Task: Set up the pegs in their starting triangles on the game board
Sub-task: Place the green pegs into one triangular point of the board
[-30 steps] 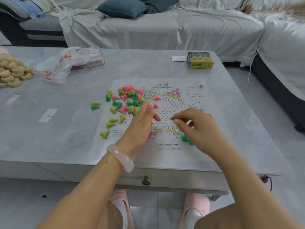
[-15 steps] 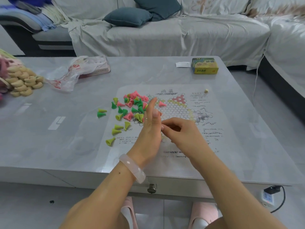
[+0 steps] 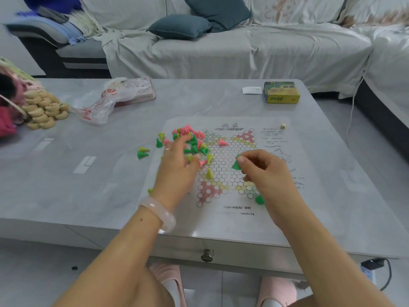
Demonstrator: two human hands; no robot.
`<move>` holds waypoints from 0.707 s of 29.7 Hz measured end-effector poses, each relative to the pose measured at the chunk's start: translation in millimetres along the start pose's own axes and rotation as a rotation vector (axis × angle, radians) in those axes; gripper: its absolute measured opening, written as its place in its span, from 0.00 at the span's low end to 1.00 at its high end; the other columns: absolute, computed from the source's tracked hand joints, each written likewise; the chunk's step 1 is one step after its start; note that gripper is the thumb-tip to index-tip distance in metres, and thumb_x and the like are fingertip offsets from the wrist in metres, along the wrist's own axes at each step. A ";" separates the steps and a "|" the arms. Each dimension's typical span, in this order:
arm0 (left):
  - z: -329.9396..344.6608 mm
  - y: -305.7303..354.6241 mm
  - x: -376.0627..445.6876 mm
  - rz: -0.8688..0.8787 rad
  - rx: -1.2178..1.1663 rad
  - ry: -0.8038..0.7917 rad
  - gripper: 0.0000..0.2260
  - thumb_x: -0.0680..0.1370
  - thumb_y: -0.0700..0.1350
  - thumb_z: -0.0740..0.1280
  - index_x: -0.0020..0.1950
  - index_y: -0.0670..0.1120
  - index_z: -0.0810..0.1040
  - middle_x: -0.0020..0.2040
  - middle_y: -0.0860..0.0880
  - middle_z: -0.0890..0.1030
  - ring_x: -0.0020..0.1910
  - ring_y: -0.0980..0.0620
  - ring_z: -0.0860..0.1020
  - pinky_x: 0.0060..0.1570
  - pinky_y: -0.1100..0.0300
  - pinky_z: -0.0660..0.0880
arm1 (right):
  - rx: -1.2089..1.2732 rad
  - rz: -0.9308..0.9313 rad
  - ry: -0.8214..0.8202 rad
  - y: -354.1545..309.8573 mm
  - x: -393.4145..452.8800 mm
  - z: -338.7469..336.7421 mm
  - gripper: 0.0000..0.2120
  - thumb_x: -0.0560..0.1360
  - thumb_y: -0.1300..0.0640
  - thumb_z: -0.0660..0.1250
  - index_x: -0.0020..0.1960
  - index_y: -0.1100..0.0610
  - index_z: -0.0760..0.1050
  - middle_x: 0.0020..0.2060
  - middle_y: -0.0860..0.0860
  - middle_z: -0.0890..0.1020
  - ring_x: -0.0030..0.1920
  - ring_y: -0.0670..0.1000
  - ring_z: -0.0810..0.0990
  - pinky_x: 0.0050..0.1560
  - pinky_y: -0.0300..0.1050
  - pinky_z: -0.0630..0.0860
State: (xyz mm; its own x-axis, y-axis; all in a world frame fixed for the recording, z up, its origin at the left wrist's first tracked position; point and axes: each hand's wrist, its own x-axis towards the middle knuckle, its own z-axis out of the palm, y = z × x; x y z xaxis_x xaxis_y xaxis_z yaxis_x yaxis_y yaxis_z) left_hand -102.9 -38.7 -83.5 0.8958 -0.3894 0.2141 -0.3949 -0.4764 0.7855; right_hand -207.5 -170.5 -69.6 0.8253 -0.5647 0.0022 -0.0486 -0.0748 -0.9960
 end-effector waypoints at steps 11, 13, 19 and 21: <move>-12.1 -40.9 61.5 -0.043 0.814 -0.123 0.14 0.77 0.43 0.59 0.61 0.48 0.74 0.60 0.41 0.73 0.59 0.39 0.70 0.56 0.50 0.69 | -0.018 0.003 0.056 1.3 0.8 -14.0 0.04 0.73 0.58 0.66 0.41 0.52 0.77 0.37 0.49 0.80 0.36 0.46 0.75 0.40 0.37 0.75; -8.6 -42.2 66.2 -0.045 0.786 -0.137 0.12 0.77 0.40 0.58 0.57 0.46 0.77 0.56 0.41 0.76 0.53 0.41 0.73 0.49 0.52 0.72 | -0.017 -0.010 0.115 1.5 3.7 -19.2 0.04 0.73 0.58 0.66 0.41 0.52 0.77 0.37 0.49 0.80 0.36 0.45 0.75 0.39 0.36 0.75; -8.1 -45.2 72.1 -0.072 0.701 -0.107 0.08 0.75 0.35 0.60 0.49 0.40 0.77 0.50 0.40 0.78 0.44 0.42 0.74 0.41 0.56 0.69 | -0.071 -0.085 0.323 1.9 16.9 -54.4 0.04 0.74 0.58 0.65 0.41 0.51 0.76 0.36 0.47 0.79 0.33 0.44 0.74 0.34 0.32 0.73; -10.6 -45.2 70.9 -0.044 0.663 -0.065 0.08 0.75 0.35 0.60 0.50 0.39 0.77 0.50 0.39 0.78 0.47 0.40 0.75 0.44 0.54 0.69 | -0.154 -0.079 0.312 9.7 21.3 -63.9 0.04 0.73 0.58 0.65 0.41 0.51 0.76 0.36 0.47 0.80 0.35 0.46 0.76 0.39 0.36 0.73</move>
State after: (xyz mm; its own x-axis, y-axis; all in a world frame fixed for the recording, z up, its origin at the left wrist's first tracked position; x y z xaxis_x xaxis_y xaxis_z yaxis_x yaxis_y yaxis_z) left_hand -19.4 -36.4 -97.7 0.9082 -0.3950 0.1383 -0.4182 -0.8687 0.2655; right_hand -226.4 -235.8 -73.5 0.6197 -0.7742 0.1291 -0.0958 -0.2379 -0.9666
